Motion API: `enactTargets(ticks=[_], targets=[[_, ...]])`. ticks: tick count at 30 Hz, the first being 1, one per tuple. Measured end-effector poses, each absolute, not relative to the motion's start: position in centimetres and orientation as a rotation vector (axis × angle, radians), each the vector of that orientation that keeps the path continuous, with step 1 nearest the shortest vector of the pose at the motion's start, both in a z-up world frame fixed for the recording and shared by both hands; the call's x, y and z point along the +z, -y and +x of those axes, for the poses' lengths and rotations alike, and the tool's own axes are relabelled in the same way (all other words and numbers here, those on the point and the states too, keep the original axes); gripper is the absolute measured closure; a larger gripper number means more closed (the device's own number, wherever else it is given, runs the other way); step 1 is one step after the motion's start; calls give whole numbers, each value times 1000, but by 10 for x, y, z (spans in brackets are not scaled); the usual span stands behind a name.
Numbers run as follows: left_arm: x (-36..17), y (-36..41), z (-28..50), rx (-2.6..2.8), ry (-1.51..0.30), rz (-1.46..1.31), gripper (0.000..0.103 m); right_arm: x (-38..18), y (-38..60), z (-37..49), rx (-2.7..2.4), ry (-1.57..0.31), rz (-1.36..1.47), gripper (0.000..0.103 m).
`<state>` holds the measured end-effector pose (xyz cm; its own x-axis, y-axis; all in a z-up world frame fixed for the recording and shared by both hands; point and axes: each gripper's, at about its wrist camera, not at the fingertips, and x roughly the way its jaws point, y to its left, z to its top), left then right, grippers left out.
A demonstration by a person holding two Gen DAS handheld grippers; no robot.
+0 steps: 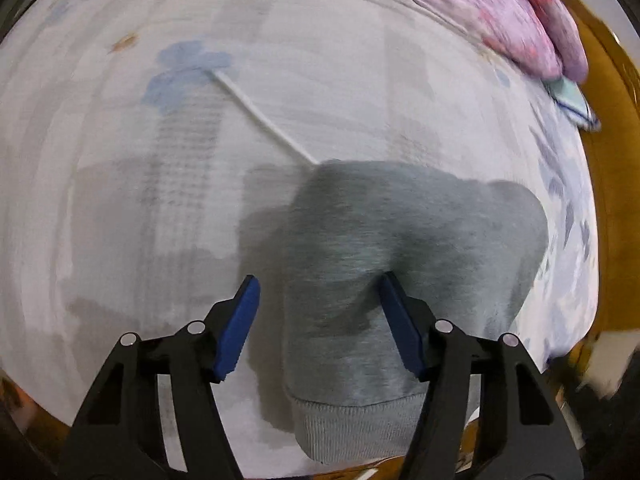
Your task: Fold large clothes
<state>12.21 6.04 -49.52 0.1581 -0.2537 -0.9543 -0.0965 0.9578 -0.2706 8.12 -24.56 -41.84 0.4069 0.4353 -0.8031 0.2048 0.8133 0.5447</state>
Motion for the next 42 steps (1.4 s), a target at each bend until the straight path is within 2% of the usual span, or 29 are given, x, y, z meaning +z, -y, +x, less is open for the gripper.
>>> enactTargets(ticks=[4, 6, 8, 9, 12, 13, 16, 20, 23, 26, 30, 32, 33, 36, 38, 42], targets=[[-501, -45, 125, -146, -1435, -264, 42, -427, 201, 143, 256, -1176, 550, 94], [-503, -42, 125, -148, -1440, -241, 42, -448, 194, 163, 246, -1211, 569, 93], [-506, -41, 126, -152, -1447, -240, 42, -478, 200, 171, 195, -1294, 631, 94], [-508, -40, 127, -160, -1451, -232, 42, -492, 203, 174, 156, -1340, 629, 103], [-516, -29, 130, -192, -1474, -211, 40, -515, 212, 163, 105, -1387, 535, 103], [-517, -24, 130, -201, -1470, -192, 36, -520, 215, 159, 102, -1392, 542, 103], [-516, -23, 127, -218, -1448, -213, 31, -522, 218, 154, 104, -1385, 542, 103], [-512, -57, 106, -257, -1414, -451, 30, -524, 228, 148, 111, -1388, 576, 103], [-527, -71, 78, -289, -1459, -601, 29, -517, 233, 143, 123, -1354, 628, 103], [-543, -67, 54, -288, -1476, -580, 30, -502, 243, 127, 129, -1291, 645, 103], [-557, -68, 44, -249, -1459, -662, 30, -492, 263, 98, 101, -1294, 625, 98], [-557, -69, 43, -236, -1455, -692, 30, -484, 269, 82, 90, -1277, 627, 91], [-556, -72, 41, -235, -1451, -703, 30, -481, 270, 77, 80, -1266, 626, 83], [-556, -76, 37, -223, -1445, -720, 27, -473, 273, 53, -37, -1238, 602, 28], [-556, -80, 35, -225, -1451, -718, 27, -475, 277, 41, -69, -1202, 633, 27], [-554, -75, 40, -225, -1466, -645, 27, -520, 290, 29, -66, -1293, 903, 26]])
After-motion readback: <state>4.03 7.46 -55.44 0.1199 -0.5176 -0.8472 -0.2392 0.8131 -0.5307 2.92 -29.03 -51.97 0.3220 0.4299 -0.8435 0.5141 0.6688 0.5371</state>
